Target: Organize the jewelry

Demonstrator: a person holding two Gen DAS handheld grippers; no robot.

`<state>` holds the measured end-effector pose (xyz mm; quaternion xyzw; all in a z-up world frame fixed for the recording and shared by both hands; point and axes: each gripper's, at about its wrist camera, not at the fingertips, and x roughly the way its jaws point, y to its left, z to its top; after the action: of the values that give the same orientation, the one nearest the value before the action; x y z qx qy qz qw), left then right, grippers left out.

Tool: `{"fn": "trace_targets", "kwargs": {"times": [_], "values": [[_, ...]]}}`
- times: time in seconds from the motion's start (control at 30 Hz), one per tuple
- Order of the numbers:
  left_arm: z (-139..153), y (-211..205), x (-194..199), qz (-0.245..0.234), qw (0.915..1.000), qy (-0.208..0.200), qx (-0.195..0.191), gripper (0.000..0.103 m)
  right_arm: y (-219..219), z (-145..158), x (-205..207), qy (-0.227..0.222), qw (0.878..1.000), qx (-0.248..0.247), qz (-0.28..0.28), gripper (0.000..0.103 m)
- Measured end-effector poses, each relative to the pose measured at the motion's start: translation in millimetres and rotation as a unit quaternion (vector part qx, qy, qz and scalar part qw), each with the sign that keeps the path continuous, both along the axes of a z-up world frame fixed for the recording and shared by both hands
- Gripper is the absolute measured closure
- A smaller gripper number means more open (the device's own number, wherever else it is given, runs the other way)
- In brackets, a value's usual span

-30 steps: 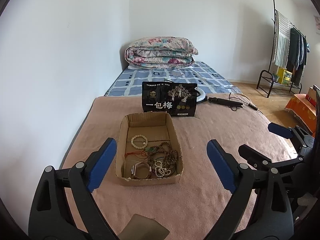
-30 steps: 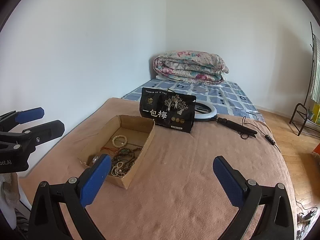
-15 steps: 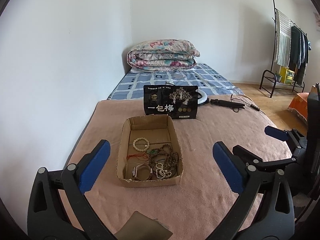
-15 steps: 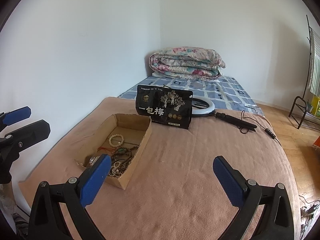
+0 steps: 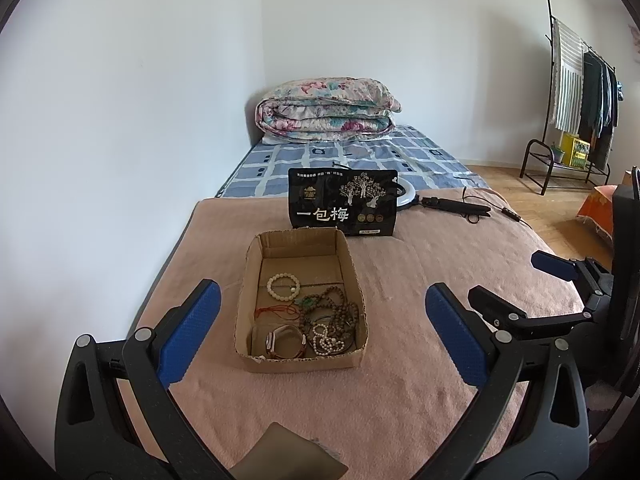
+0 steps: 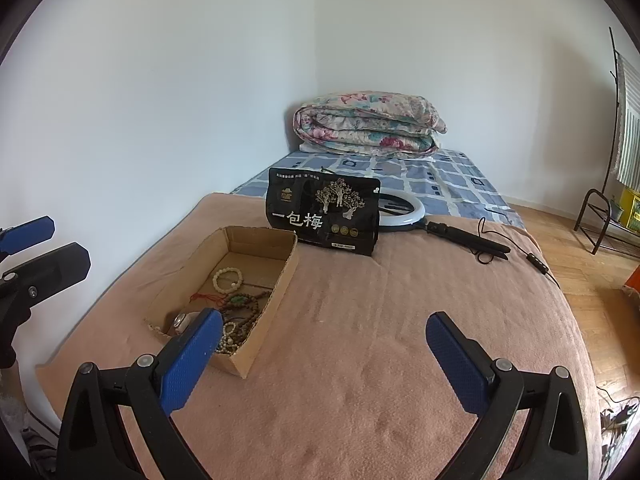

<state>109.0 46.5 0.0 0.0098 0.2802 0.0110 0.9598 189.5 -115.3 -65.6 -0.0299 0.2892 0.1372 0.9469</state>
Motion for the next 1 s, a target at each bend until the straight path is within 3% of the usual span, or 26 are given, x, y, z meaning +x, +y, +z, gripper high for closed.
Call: {"fn": "trace_targets", "kwargs": {"times": [1.0], "values": [[0.4,-2.1,-1.6,0.002,1.0,-0.001,0.001,0.0,-0.9,-7.6,2.5,0.011,1.0,0.0,0.003,0.0]]}}
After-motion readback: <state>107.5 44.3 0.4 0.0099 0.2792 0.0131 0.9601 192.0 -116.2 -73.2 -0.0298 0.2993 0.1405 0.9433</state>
